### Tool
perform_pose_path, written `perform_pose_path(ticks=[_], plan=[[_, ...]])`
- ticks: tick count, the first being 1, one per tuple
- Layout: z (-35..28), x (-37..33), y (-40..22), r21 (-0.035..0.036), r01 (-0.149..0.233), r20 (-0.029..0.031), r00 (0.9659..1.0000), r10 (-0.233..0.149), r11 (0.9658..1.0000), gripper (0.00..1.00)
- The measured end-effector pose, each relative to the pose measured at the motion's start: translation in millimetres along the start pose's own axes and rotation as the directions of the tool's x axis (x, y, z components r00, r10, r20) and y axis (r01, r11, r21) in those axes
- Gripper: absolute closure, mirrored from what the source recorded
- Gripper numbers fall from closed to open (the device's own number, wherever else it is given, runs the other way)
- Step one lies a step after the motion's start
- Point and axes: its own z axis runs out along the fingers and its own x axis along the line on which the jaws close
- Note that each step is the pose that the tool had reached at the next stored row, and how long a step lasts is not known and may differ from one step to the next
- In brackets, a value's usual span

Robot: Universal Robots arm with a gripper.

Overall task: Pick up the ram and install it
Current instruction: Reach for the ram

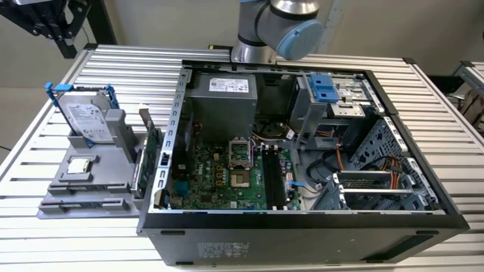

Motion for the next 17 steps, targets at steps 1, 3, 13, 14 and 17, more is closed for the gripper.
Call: perform_pose_path(ticks=[1, 3, 13, 14, 17], plan=[[-0.1, 0.1, -2.1, 0.0001, 0.000, 0.0000, 1.0000, 0.000, 1.0000, 1.00], [-0.4, 0.5, -7.7, 0.0001, 0.000, -0.0001, 1.0000, 0.000, 1.0000, 1.00], [-1.7, 1.9, -37.5, 0.0000, 0.000, 0.0000, 1.0000, 0.000, 1.0000, 1.00], [-1.9, 2.0, -40.7, 0.0000, 0.000, 0.0000, 1.0000, 0.000, 1.0000, 1.00], [-2.3, 2.4, -51.6, 0.0001, 0.000, -0.0001, 1.0000, 0.000, 1.0000, 1.00]])
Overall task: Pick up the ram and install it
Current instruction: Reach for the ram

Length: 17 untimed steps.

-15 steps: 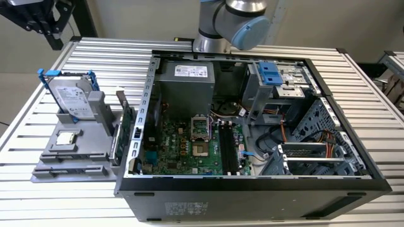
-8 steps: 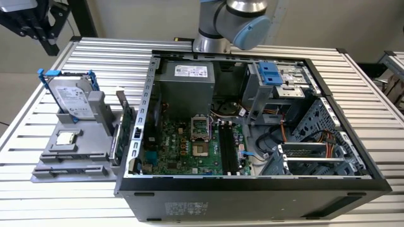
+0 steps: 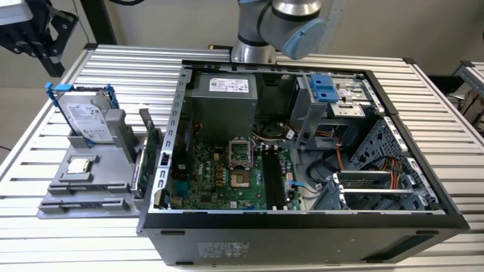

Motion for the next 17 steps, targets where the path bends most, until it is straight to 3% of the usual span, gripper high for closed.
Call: perform_pose_path(ticks=[8, 17], plan=[[-1.4, 1.0, -34.1, 0.0000, 0.000, 0.0000, 1.0000, 0.000, 1.0000, 1.00], [-2.6, 0.0, -62.4, 0.0000, 0.000, 0.0000, 1.0000, 0.000, 1.0000, 1.00]])
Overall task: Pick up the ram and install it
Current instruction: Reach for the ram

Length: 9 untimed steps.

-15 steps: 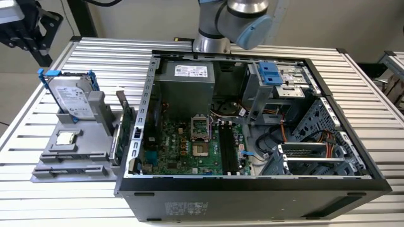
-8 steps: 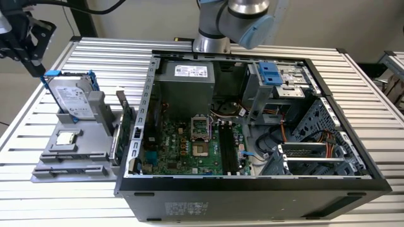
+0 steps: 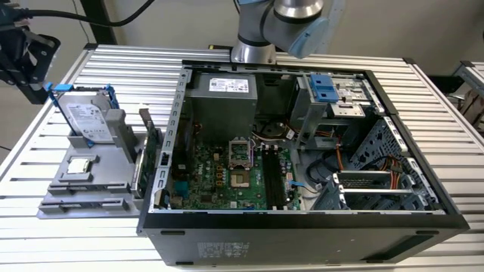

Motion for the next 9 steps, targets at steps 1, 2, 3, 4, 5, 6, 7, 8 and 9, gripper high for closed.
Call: perform_pose_path(ticks=[1, 2, 3, 4, 5, 6, 7, 8, 9], plan=[[-0.1, -0.2, -2.8, 0.0000, 0.000, 0.0000, 1.0000, 0.000, 1.0000, 1.00], [-0.3, -0.5, -5.5, 0.0000, 0.000, 0.0000, 1.0000, 0.000, 1.0000, 1.00], [-0.3, -0.7, -8.5, -0.0001, 0.000, 0.0001, 1.0000, 0.000, 1.0000, 1.00], [-0.5, -0.8, -11.2, -0.0001, 0.000, 0.0000, 1.0000, 0.000, 1.0000, 1.00], [-0.5, -0.8, -14.1, -0.0001, 0.000, 0.0001, 1.0000, 0.000, 1.0000, 1.00], [-0.7, -0.8, -16.7, 0.0000, 0.000, 0.0000, 1.0000, 0.000, 1.0000, 1.00], [-0.7, -0.7, -18.8, -0.0001, 0.000, 0.0000, 1.0000, 0.000, 1.0000, 1.00], [-0.8, -0.7, -20.4, -0.0001, 0.000, 0.0000, 1.0000, 0.000, 1.0000, 1.00], [-0.9, -0.6, -22.3, 0.0000, 0.000, -0.0001, 1.0000, 0.000, 1.0000, 1.00]])
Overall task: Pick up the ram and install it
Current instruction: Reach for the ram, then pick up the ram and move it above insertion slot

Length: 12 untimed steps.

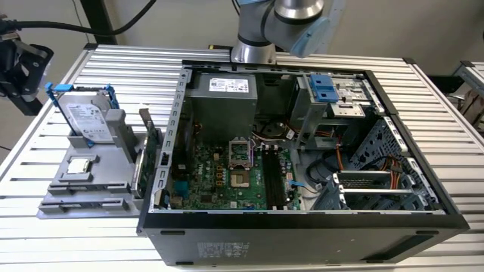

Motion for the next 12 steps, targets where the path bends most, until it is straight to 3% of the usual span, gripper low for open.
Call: perform_pose_path(ticks=[10, 12], plan=[[-0.7, 0.7, -22.1, -0.0001, 0.000, 0.0001, 1.0000, 0.000, 1.0000, 1.00], [-0.7, 0.8, -22.3, -0.0001, 0.000, 0.0001, 1.0000, 0.000, 1.0000, 1.00]])
